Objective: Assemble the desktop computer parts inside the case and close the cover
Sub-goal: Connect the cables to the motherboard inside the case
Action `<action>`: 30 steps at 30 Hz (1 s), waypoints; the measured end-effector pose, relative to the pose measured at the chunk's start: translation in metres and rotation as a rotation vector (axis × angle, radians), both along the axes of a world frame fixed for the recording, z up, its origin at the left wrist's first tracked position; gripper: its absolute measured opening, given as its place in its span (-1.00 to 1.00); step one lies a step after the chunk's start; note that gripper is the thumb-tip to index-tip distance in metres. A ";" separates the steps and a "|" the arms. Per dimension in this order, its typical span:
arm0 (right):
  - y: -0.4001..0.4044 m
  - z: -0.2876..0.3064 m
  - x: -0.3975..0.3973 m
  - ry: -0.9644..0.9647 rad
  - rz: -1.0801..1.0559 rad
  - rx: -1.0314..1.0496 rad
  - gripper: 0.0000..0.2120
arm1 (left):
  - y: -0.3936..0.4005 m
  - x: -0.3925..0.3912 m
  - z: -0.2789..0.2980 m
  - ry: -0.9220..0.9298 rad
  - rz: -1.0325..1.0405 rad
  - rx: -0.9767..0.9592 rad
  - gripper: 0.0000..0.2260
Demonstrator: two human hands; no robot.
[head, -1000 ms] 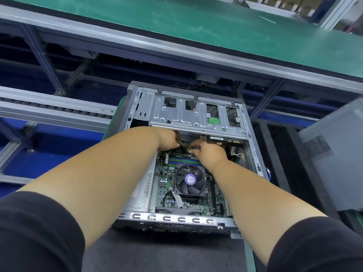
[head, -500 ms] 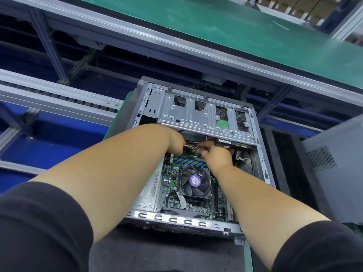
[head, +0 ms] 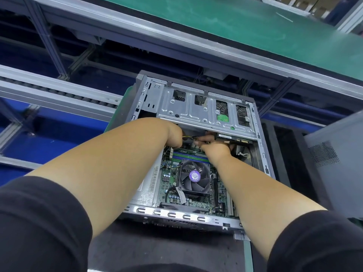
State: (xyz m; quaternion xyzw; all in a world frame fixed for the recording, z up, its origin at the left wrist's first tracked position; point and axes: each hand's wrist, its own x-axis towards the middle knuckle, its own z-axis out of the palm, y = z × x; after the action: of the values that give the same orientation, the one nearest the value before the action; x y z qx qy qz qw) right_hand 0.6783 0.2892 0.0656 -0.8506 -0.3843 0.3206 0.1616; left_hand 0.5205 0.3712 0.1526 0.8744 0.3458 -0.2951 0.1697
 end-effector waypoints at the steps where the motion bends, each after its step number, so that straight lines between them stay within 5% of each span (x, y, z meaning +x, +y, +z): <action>1: 0.001 -0.001 0.000 0.004 -0.003 -0.005 -0.85 | 0.000 0.000 0.000 0.001 0.002 -0.002 -0.91; 8: 0.002 -0.007 0.000 0.085 -0.081 0.078 -0.87 | -0.001 -0.001 0.002 -0.009 0.016 -0.009 -0.91; 24: -0.004 -0.015 0.002 -0.059 -0.034 0.064 -0.89 | 0.000 -0.001 0.000 -0.012 0.011 -0.016 -0.91; 30: -0.003 -0.013 -0.002 -0.056 -0.052 0.069 -0.77 | 0.000 -0.002 0.002 -0.010 0.005 -0.008 -0.91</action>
State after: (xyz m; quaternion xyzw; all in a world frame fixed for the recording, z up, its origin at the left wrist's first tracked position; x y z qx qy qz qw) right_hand 0.6759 0.2864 0.0531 -0.8627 -0.3774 0.2791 0.1884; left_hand 0.5187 0.3707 0.1542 0.8743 0.3459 -0.2917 0.1754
